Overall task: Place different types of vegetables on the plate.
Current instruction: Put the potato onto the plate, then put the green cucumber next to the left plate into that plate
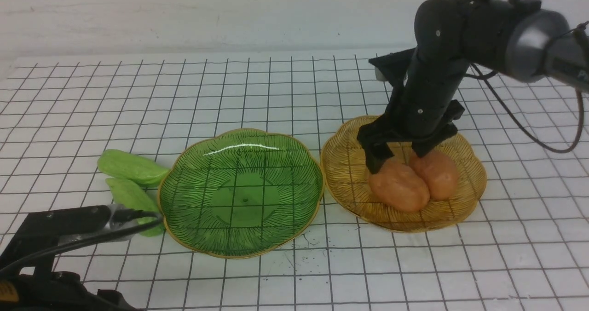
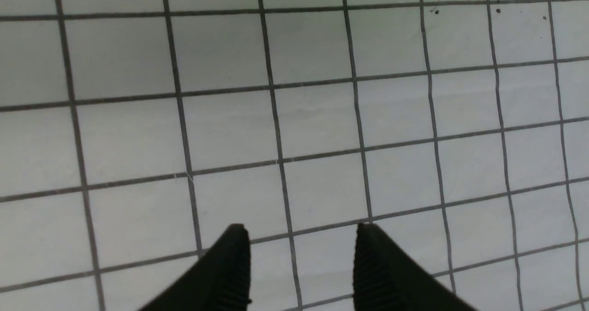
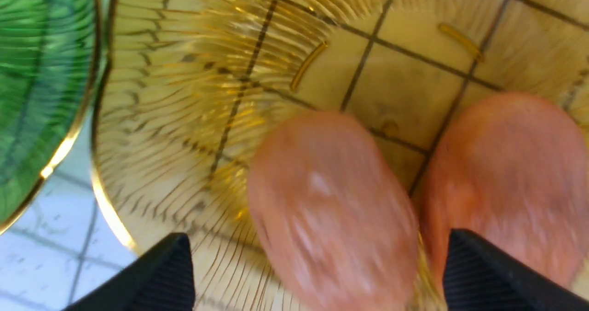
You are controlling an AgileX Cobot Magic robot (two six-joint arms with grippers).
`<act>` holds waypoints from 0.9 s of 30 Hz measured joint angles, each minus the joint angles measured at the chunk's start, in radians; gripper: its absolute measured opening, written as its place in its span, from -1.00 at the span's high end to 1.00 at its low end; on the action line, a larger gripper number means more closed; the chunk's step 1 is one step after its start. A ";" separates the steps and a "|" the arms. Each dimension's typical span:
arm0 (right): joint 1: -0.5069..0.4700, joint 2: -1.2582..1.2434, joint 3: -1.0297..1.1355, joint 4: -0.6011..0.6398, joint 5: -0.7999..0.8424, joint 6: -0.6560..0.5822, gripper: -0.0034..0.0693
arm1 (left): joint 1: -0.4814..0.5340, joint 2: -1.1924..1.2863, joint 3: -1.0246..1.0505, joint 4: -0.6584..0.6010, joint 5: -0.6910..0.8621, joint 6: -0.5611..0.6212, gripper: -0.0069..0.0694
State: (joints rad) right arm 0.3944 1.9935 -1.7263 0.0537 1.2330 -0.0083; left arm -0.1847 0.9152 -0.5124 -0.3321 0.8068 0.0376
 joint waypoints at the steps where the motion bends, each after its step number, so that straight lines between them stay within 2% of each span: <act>1: 0.000 -0.025 0.021 0.003 -0.001 0.008 -0.93 | 0.000 0.000 0.000 0.005 -0.006 -0.005 -0.01; 6: 0.000 -0.199 0.167 0.033 -0.001 0.008 -0.70 | 0.000 0.000 0.000 0.045 -0.088 -0.065 -0.14; 10: 0.000 -0.385 0.310 0.047 0.001 0.008 -0.39 | 0.001 0.001 -0.001 0.099 -0.180 -0.149 -0.16; 16: 0.000 -0.705 0.540 0.051 0.008 0.008 0.18 | 0.053 0.077 -0.112 0.304 -0.208 -0.408 -0.16; 20: 0.000 -0.870 0.662 0.046 0.013 0.008 0.49 | 0.091 0.207 -0.239 0.413 -0.208 -0.477 -0.16; 24: 0.000 -0.967 0.739 0.040 0.020 0.008 0.66 | 0.092 0.339 -0.304 0.428 -0.209 -0.489 -0.17; 27: 0.000 -1.000 0.770 0.040 0.022 0.008 0.71 | 0.093 0.449 -0.341 0.428 -0.233 -0.522 -0.28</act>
State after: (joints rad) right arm 0.3944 0.9934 -0.9568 0.0936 1.2554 0.0000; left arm -0.0915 1.3639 -0.8536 0.0956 0.5737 -0.4846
